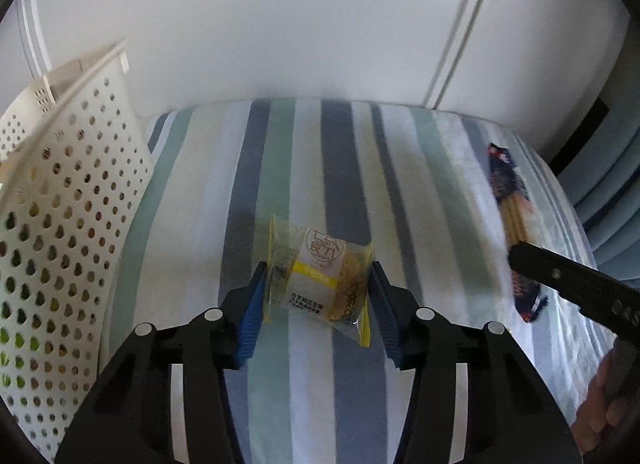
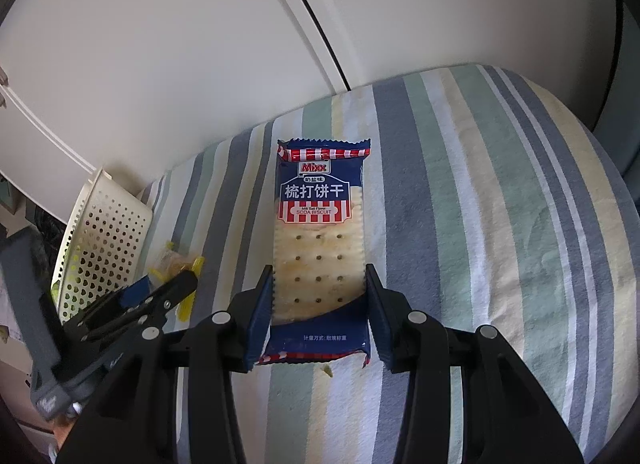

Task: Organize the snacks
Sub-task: 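Grasp the yellow-wrapped cake with the left tool while the right holds the cracker pack, then drop the yellow-wrapped cake into the basket with the left tool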

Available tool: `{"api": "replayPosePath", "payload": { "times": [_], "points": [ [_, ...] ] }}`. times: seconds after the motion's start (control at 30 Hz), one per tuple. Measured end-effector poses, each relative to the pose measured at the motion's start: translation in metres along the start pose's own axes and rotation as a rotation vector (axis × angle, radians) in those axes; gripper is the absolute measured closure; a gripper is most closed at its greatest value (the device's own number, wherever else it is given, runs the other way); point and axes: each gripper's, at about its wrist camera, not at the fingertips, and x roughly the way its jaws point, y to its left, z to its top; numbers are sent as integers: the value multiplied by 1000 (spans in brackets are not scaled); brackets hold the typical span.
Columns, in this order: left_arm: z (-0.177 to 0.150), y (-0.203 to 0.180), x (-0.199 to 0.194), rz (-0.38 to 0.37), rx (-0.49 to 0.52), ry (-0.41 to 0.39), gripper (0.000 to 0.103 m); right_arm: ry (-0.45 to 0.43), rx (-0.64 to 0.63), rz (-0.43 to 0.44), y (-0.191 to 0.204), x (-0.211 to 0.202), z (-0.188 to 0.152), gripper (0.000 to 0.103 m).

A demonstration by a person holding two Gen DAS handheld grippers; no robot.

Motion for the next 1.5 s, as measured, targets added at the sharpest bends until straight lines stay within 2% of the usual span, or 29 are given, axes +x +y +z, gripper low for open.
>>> {"api": "replayPosePath", "payload": {
  "times": [0.2,0.33,0.67,0.87,1.0,1.13,1.23,1.4,1.47,1.5],
  "points": [
    [-9,-3,-38,-1,9,-65,52,-3,-1,8,-1,-1,1,59],
    [-17,1,-62,24,-5,-97,52,-9,-2,9,-1,-3,0,59],
    [-23,34,-131,79,-52,-222,52,-11,-17,0,3,-3,-4,59],
    [-29,68,-177,132,-111,-294,52,-11,-29,-11,9,0,-5,59],
    [-39,108,-199,192,-173,-324,52,-8,-39,-21,12,2,-6,59],
    [-50,141,-199,239,-253,-336,52,-5,-52,-30,15,6,-8,59],
    [-59,160,-191,241,-314,-329,52,-13,-60,-26,17,5,-8,59],
    [-64,169,-176,270,-330,-319,52,-9,-55,-16,15,6,-8,59],
    [-66,172,-175,274,-342,-320,48,-11,-57,-16,15,6,-8,59],
    [-67,174,-175,278,-348,-323,42,-12,-58,-16,14,6,-8,59]
  ]
}}
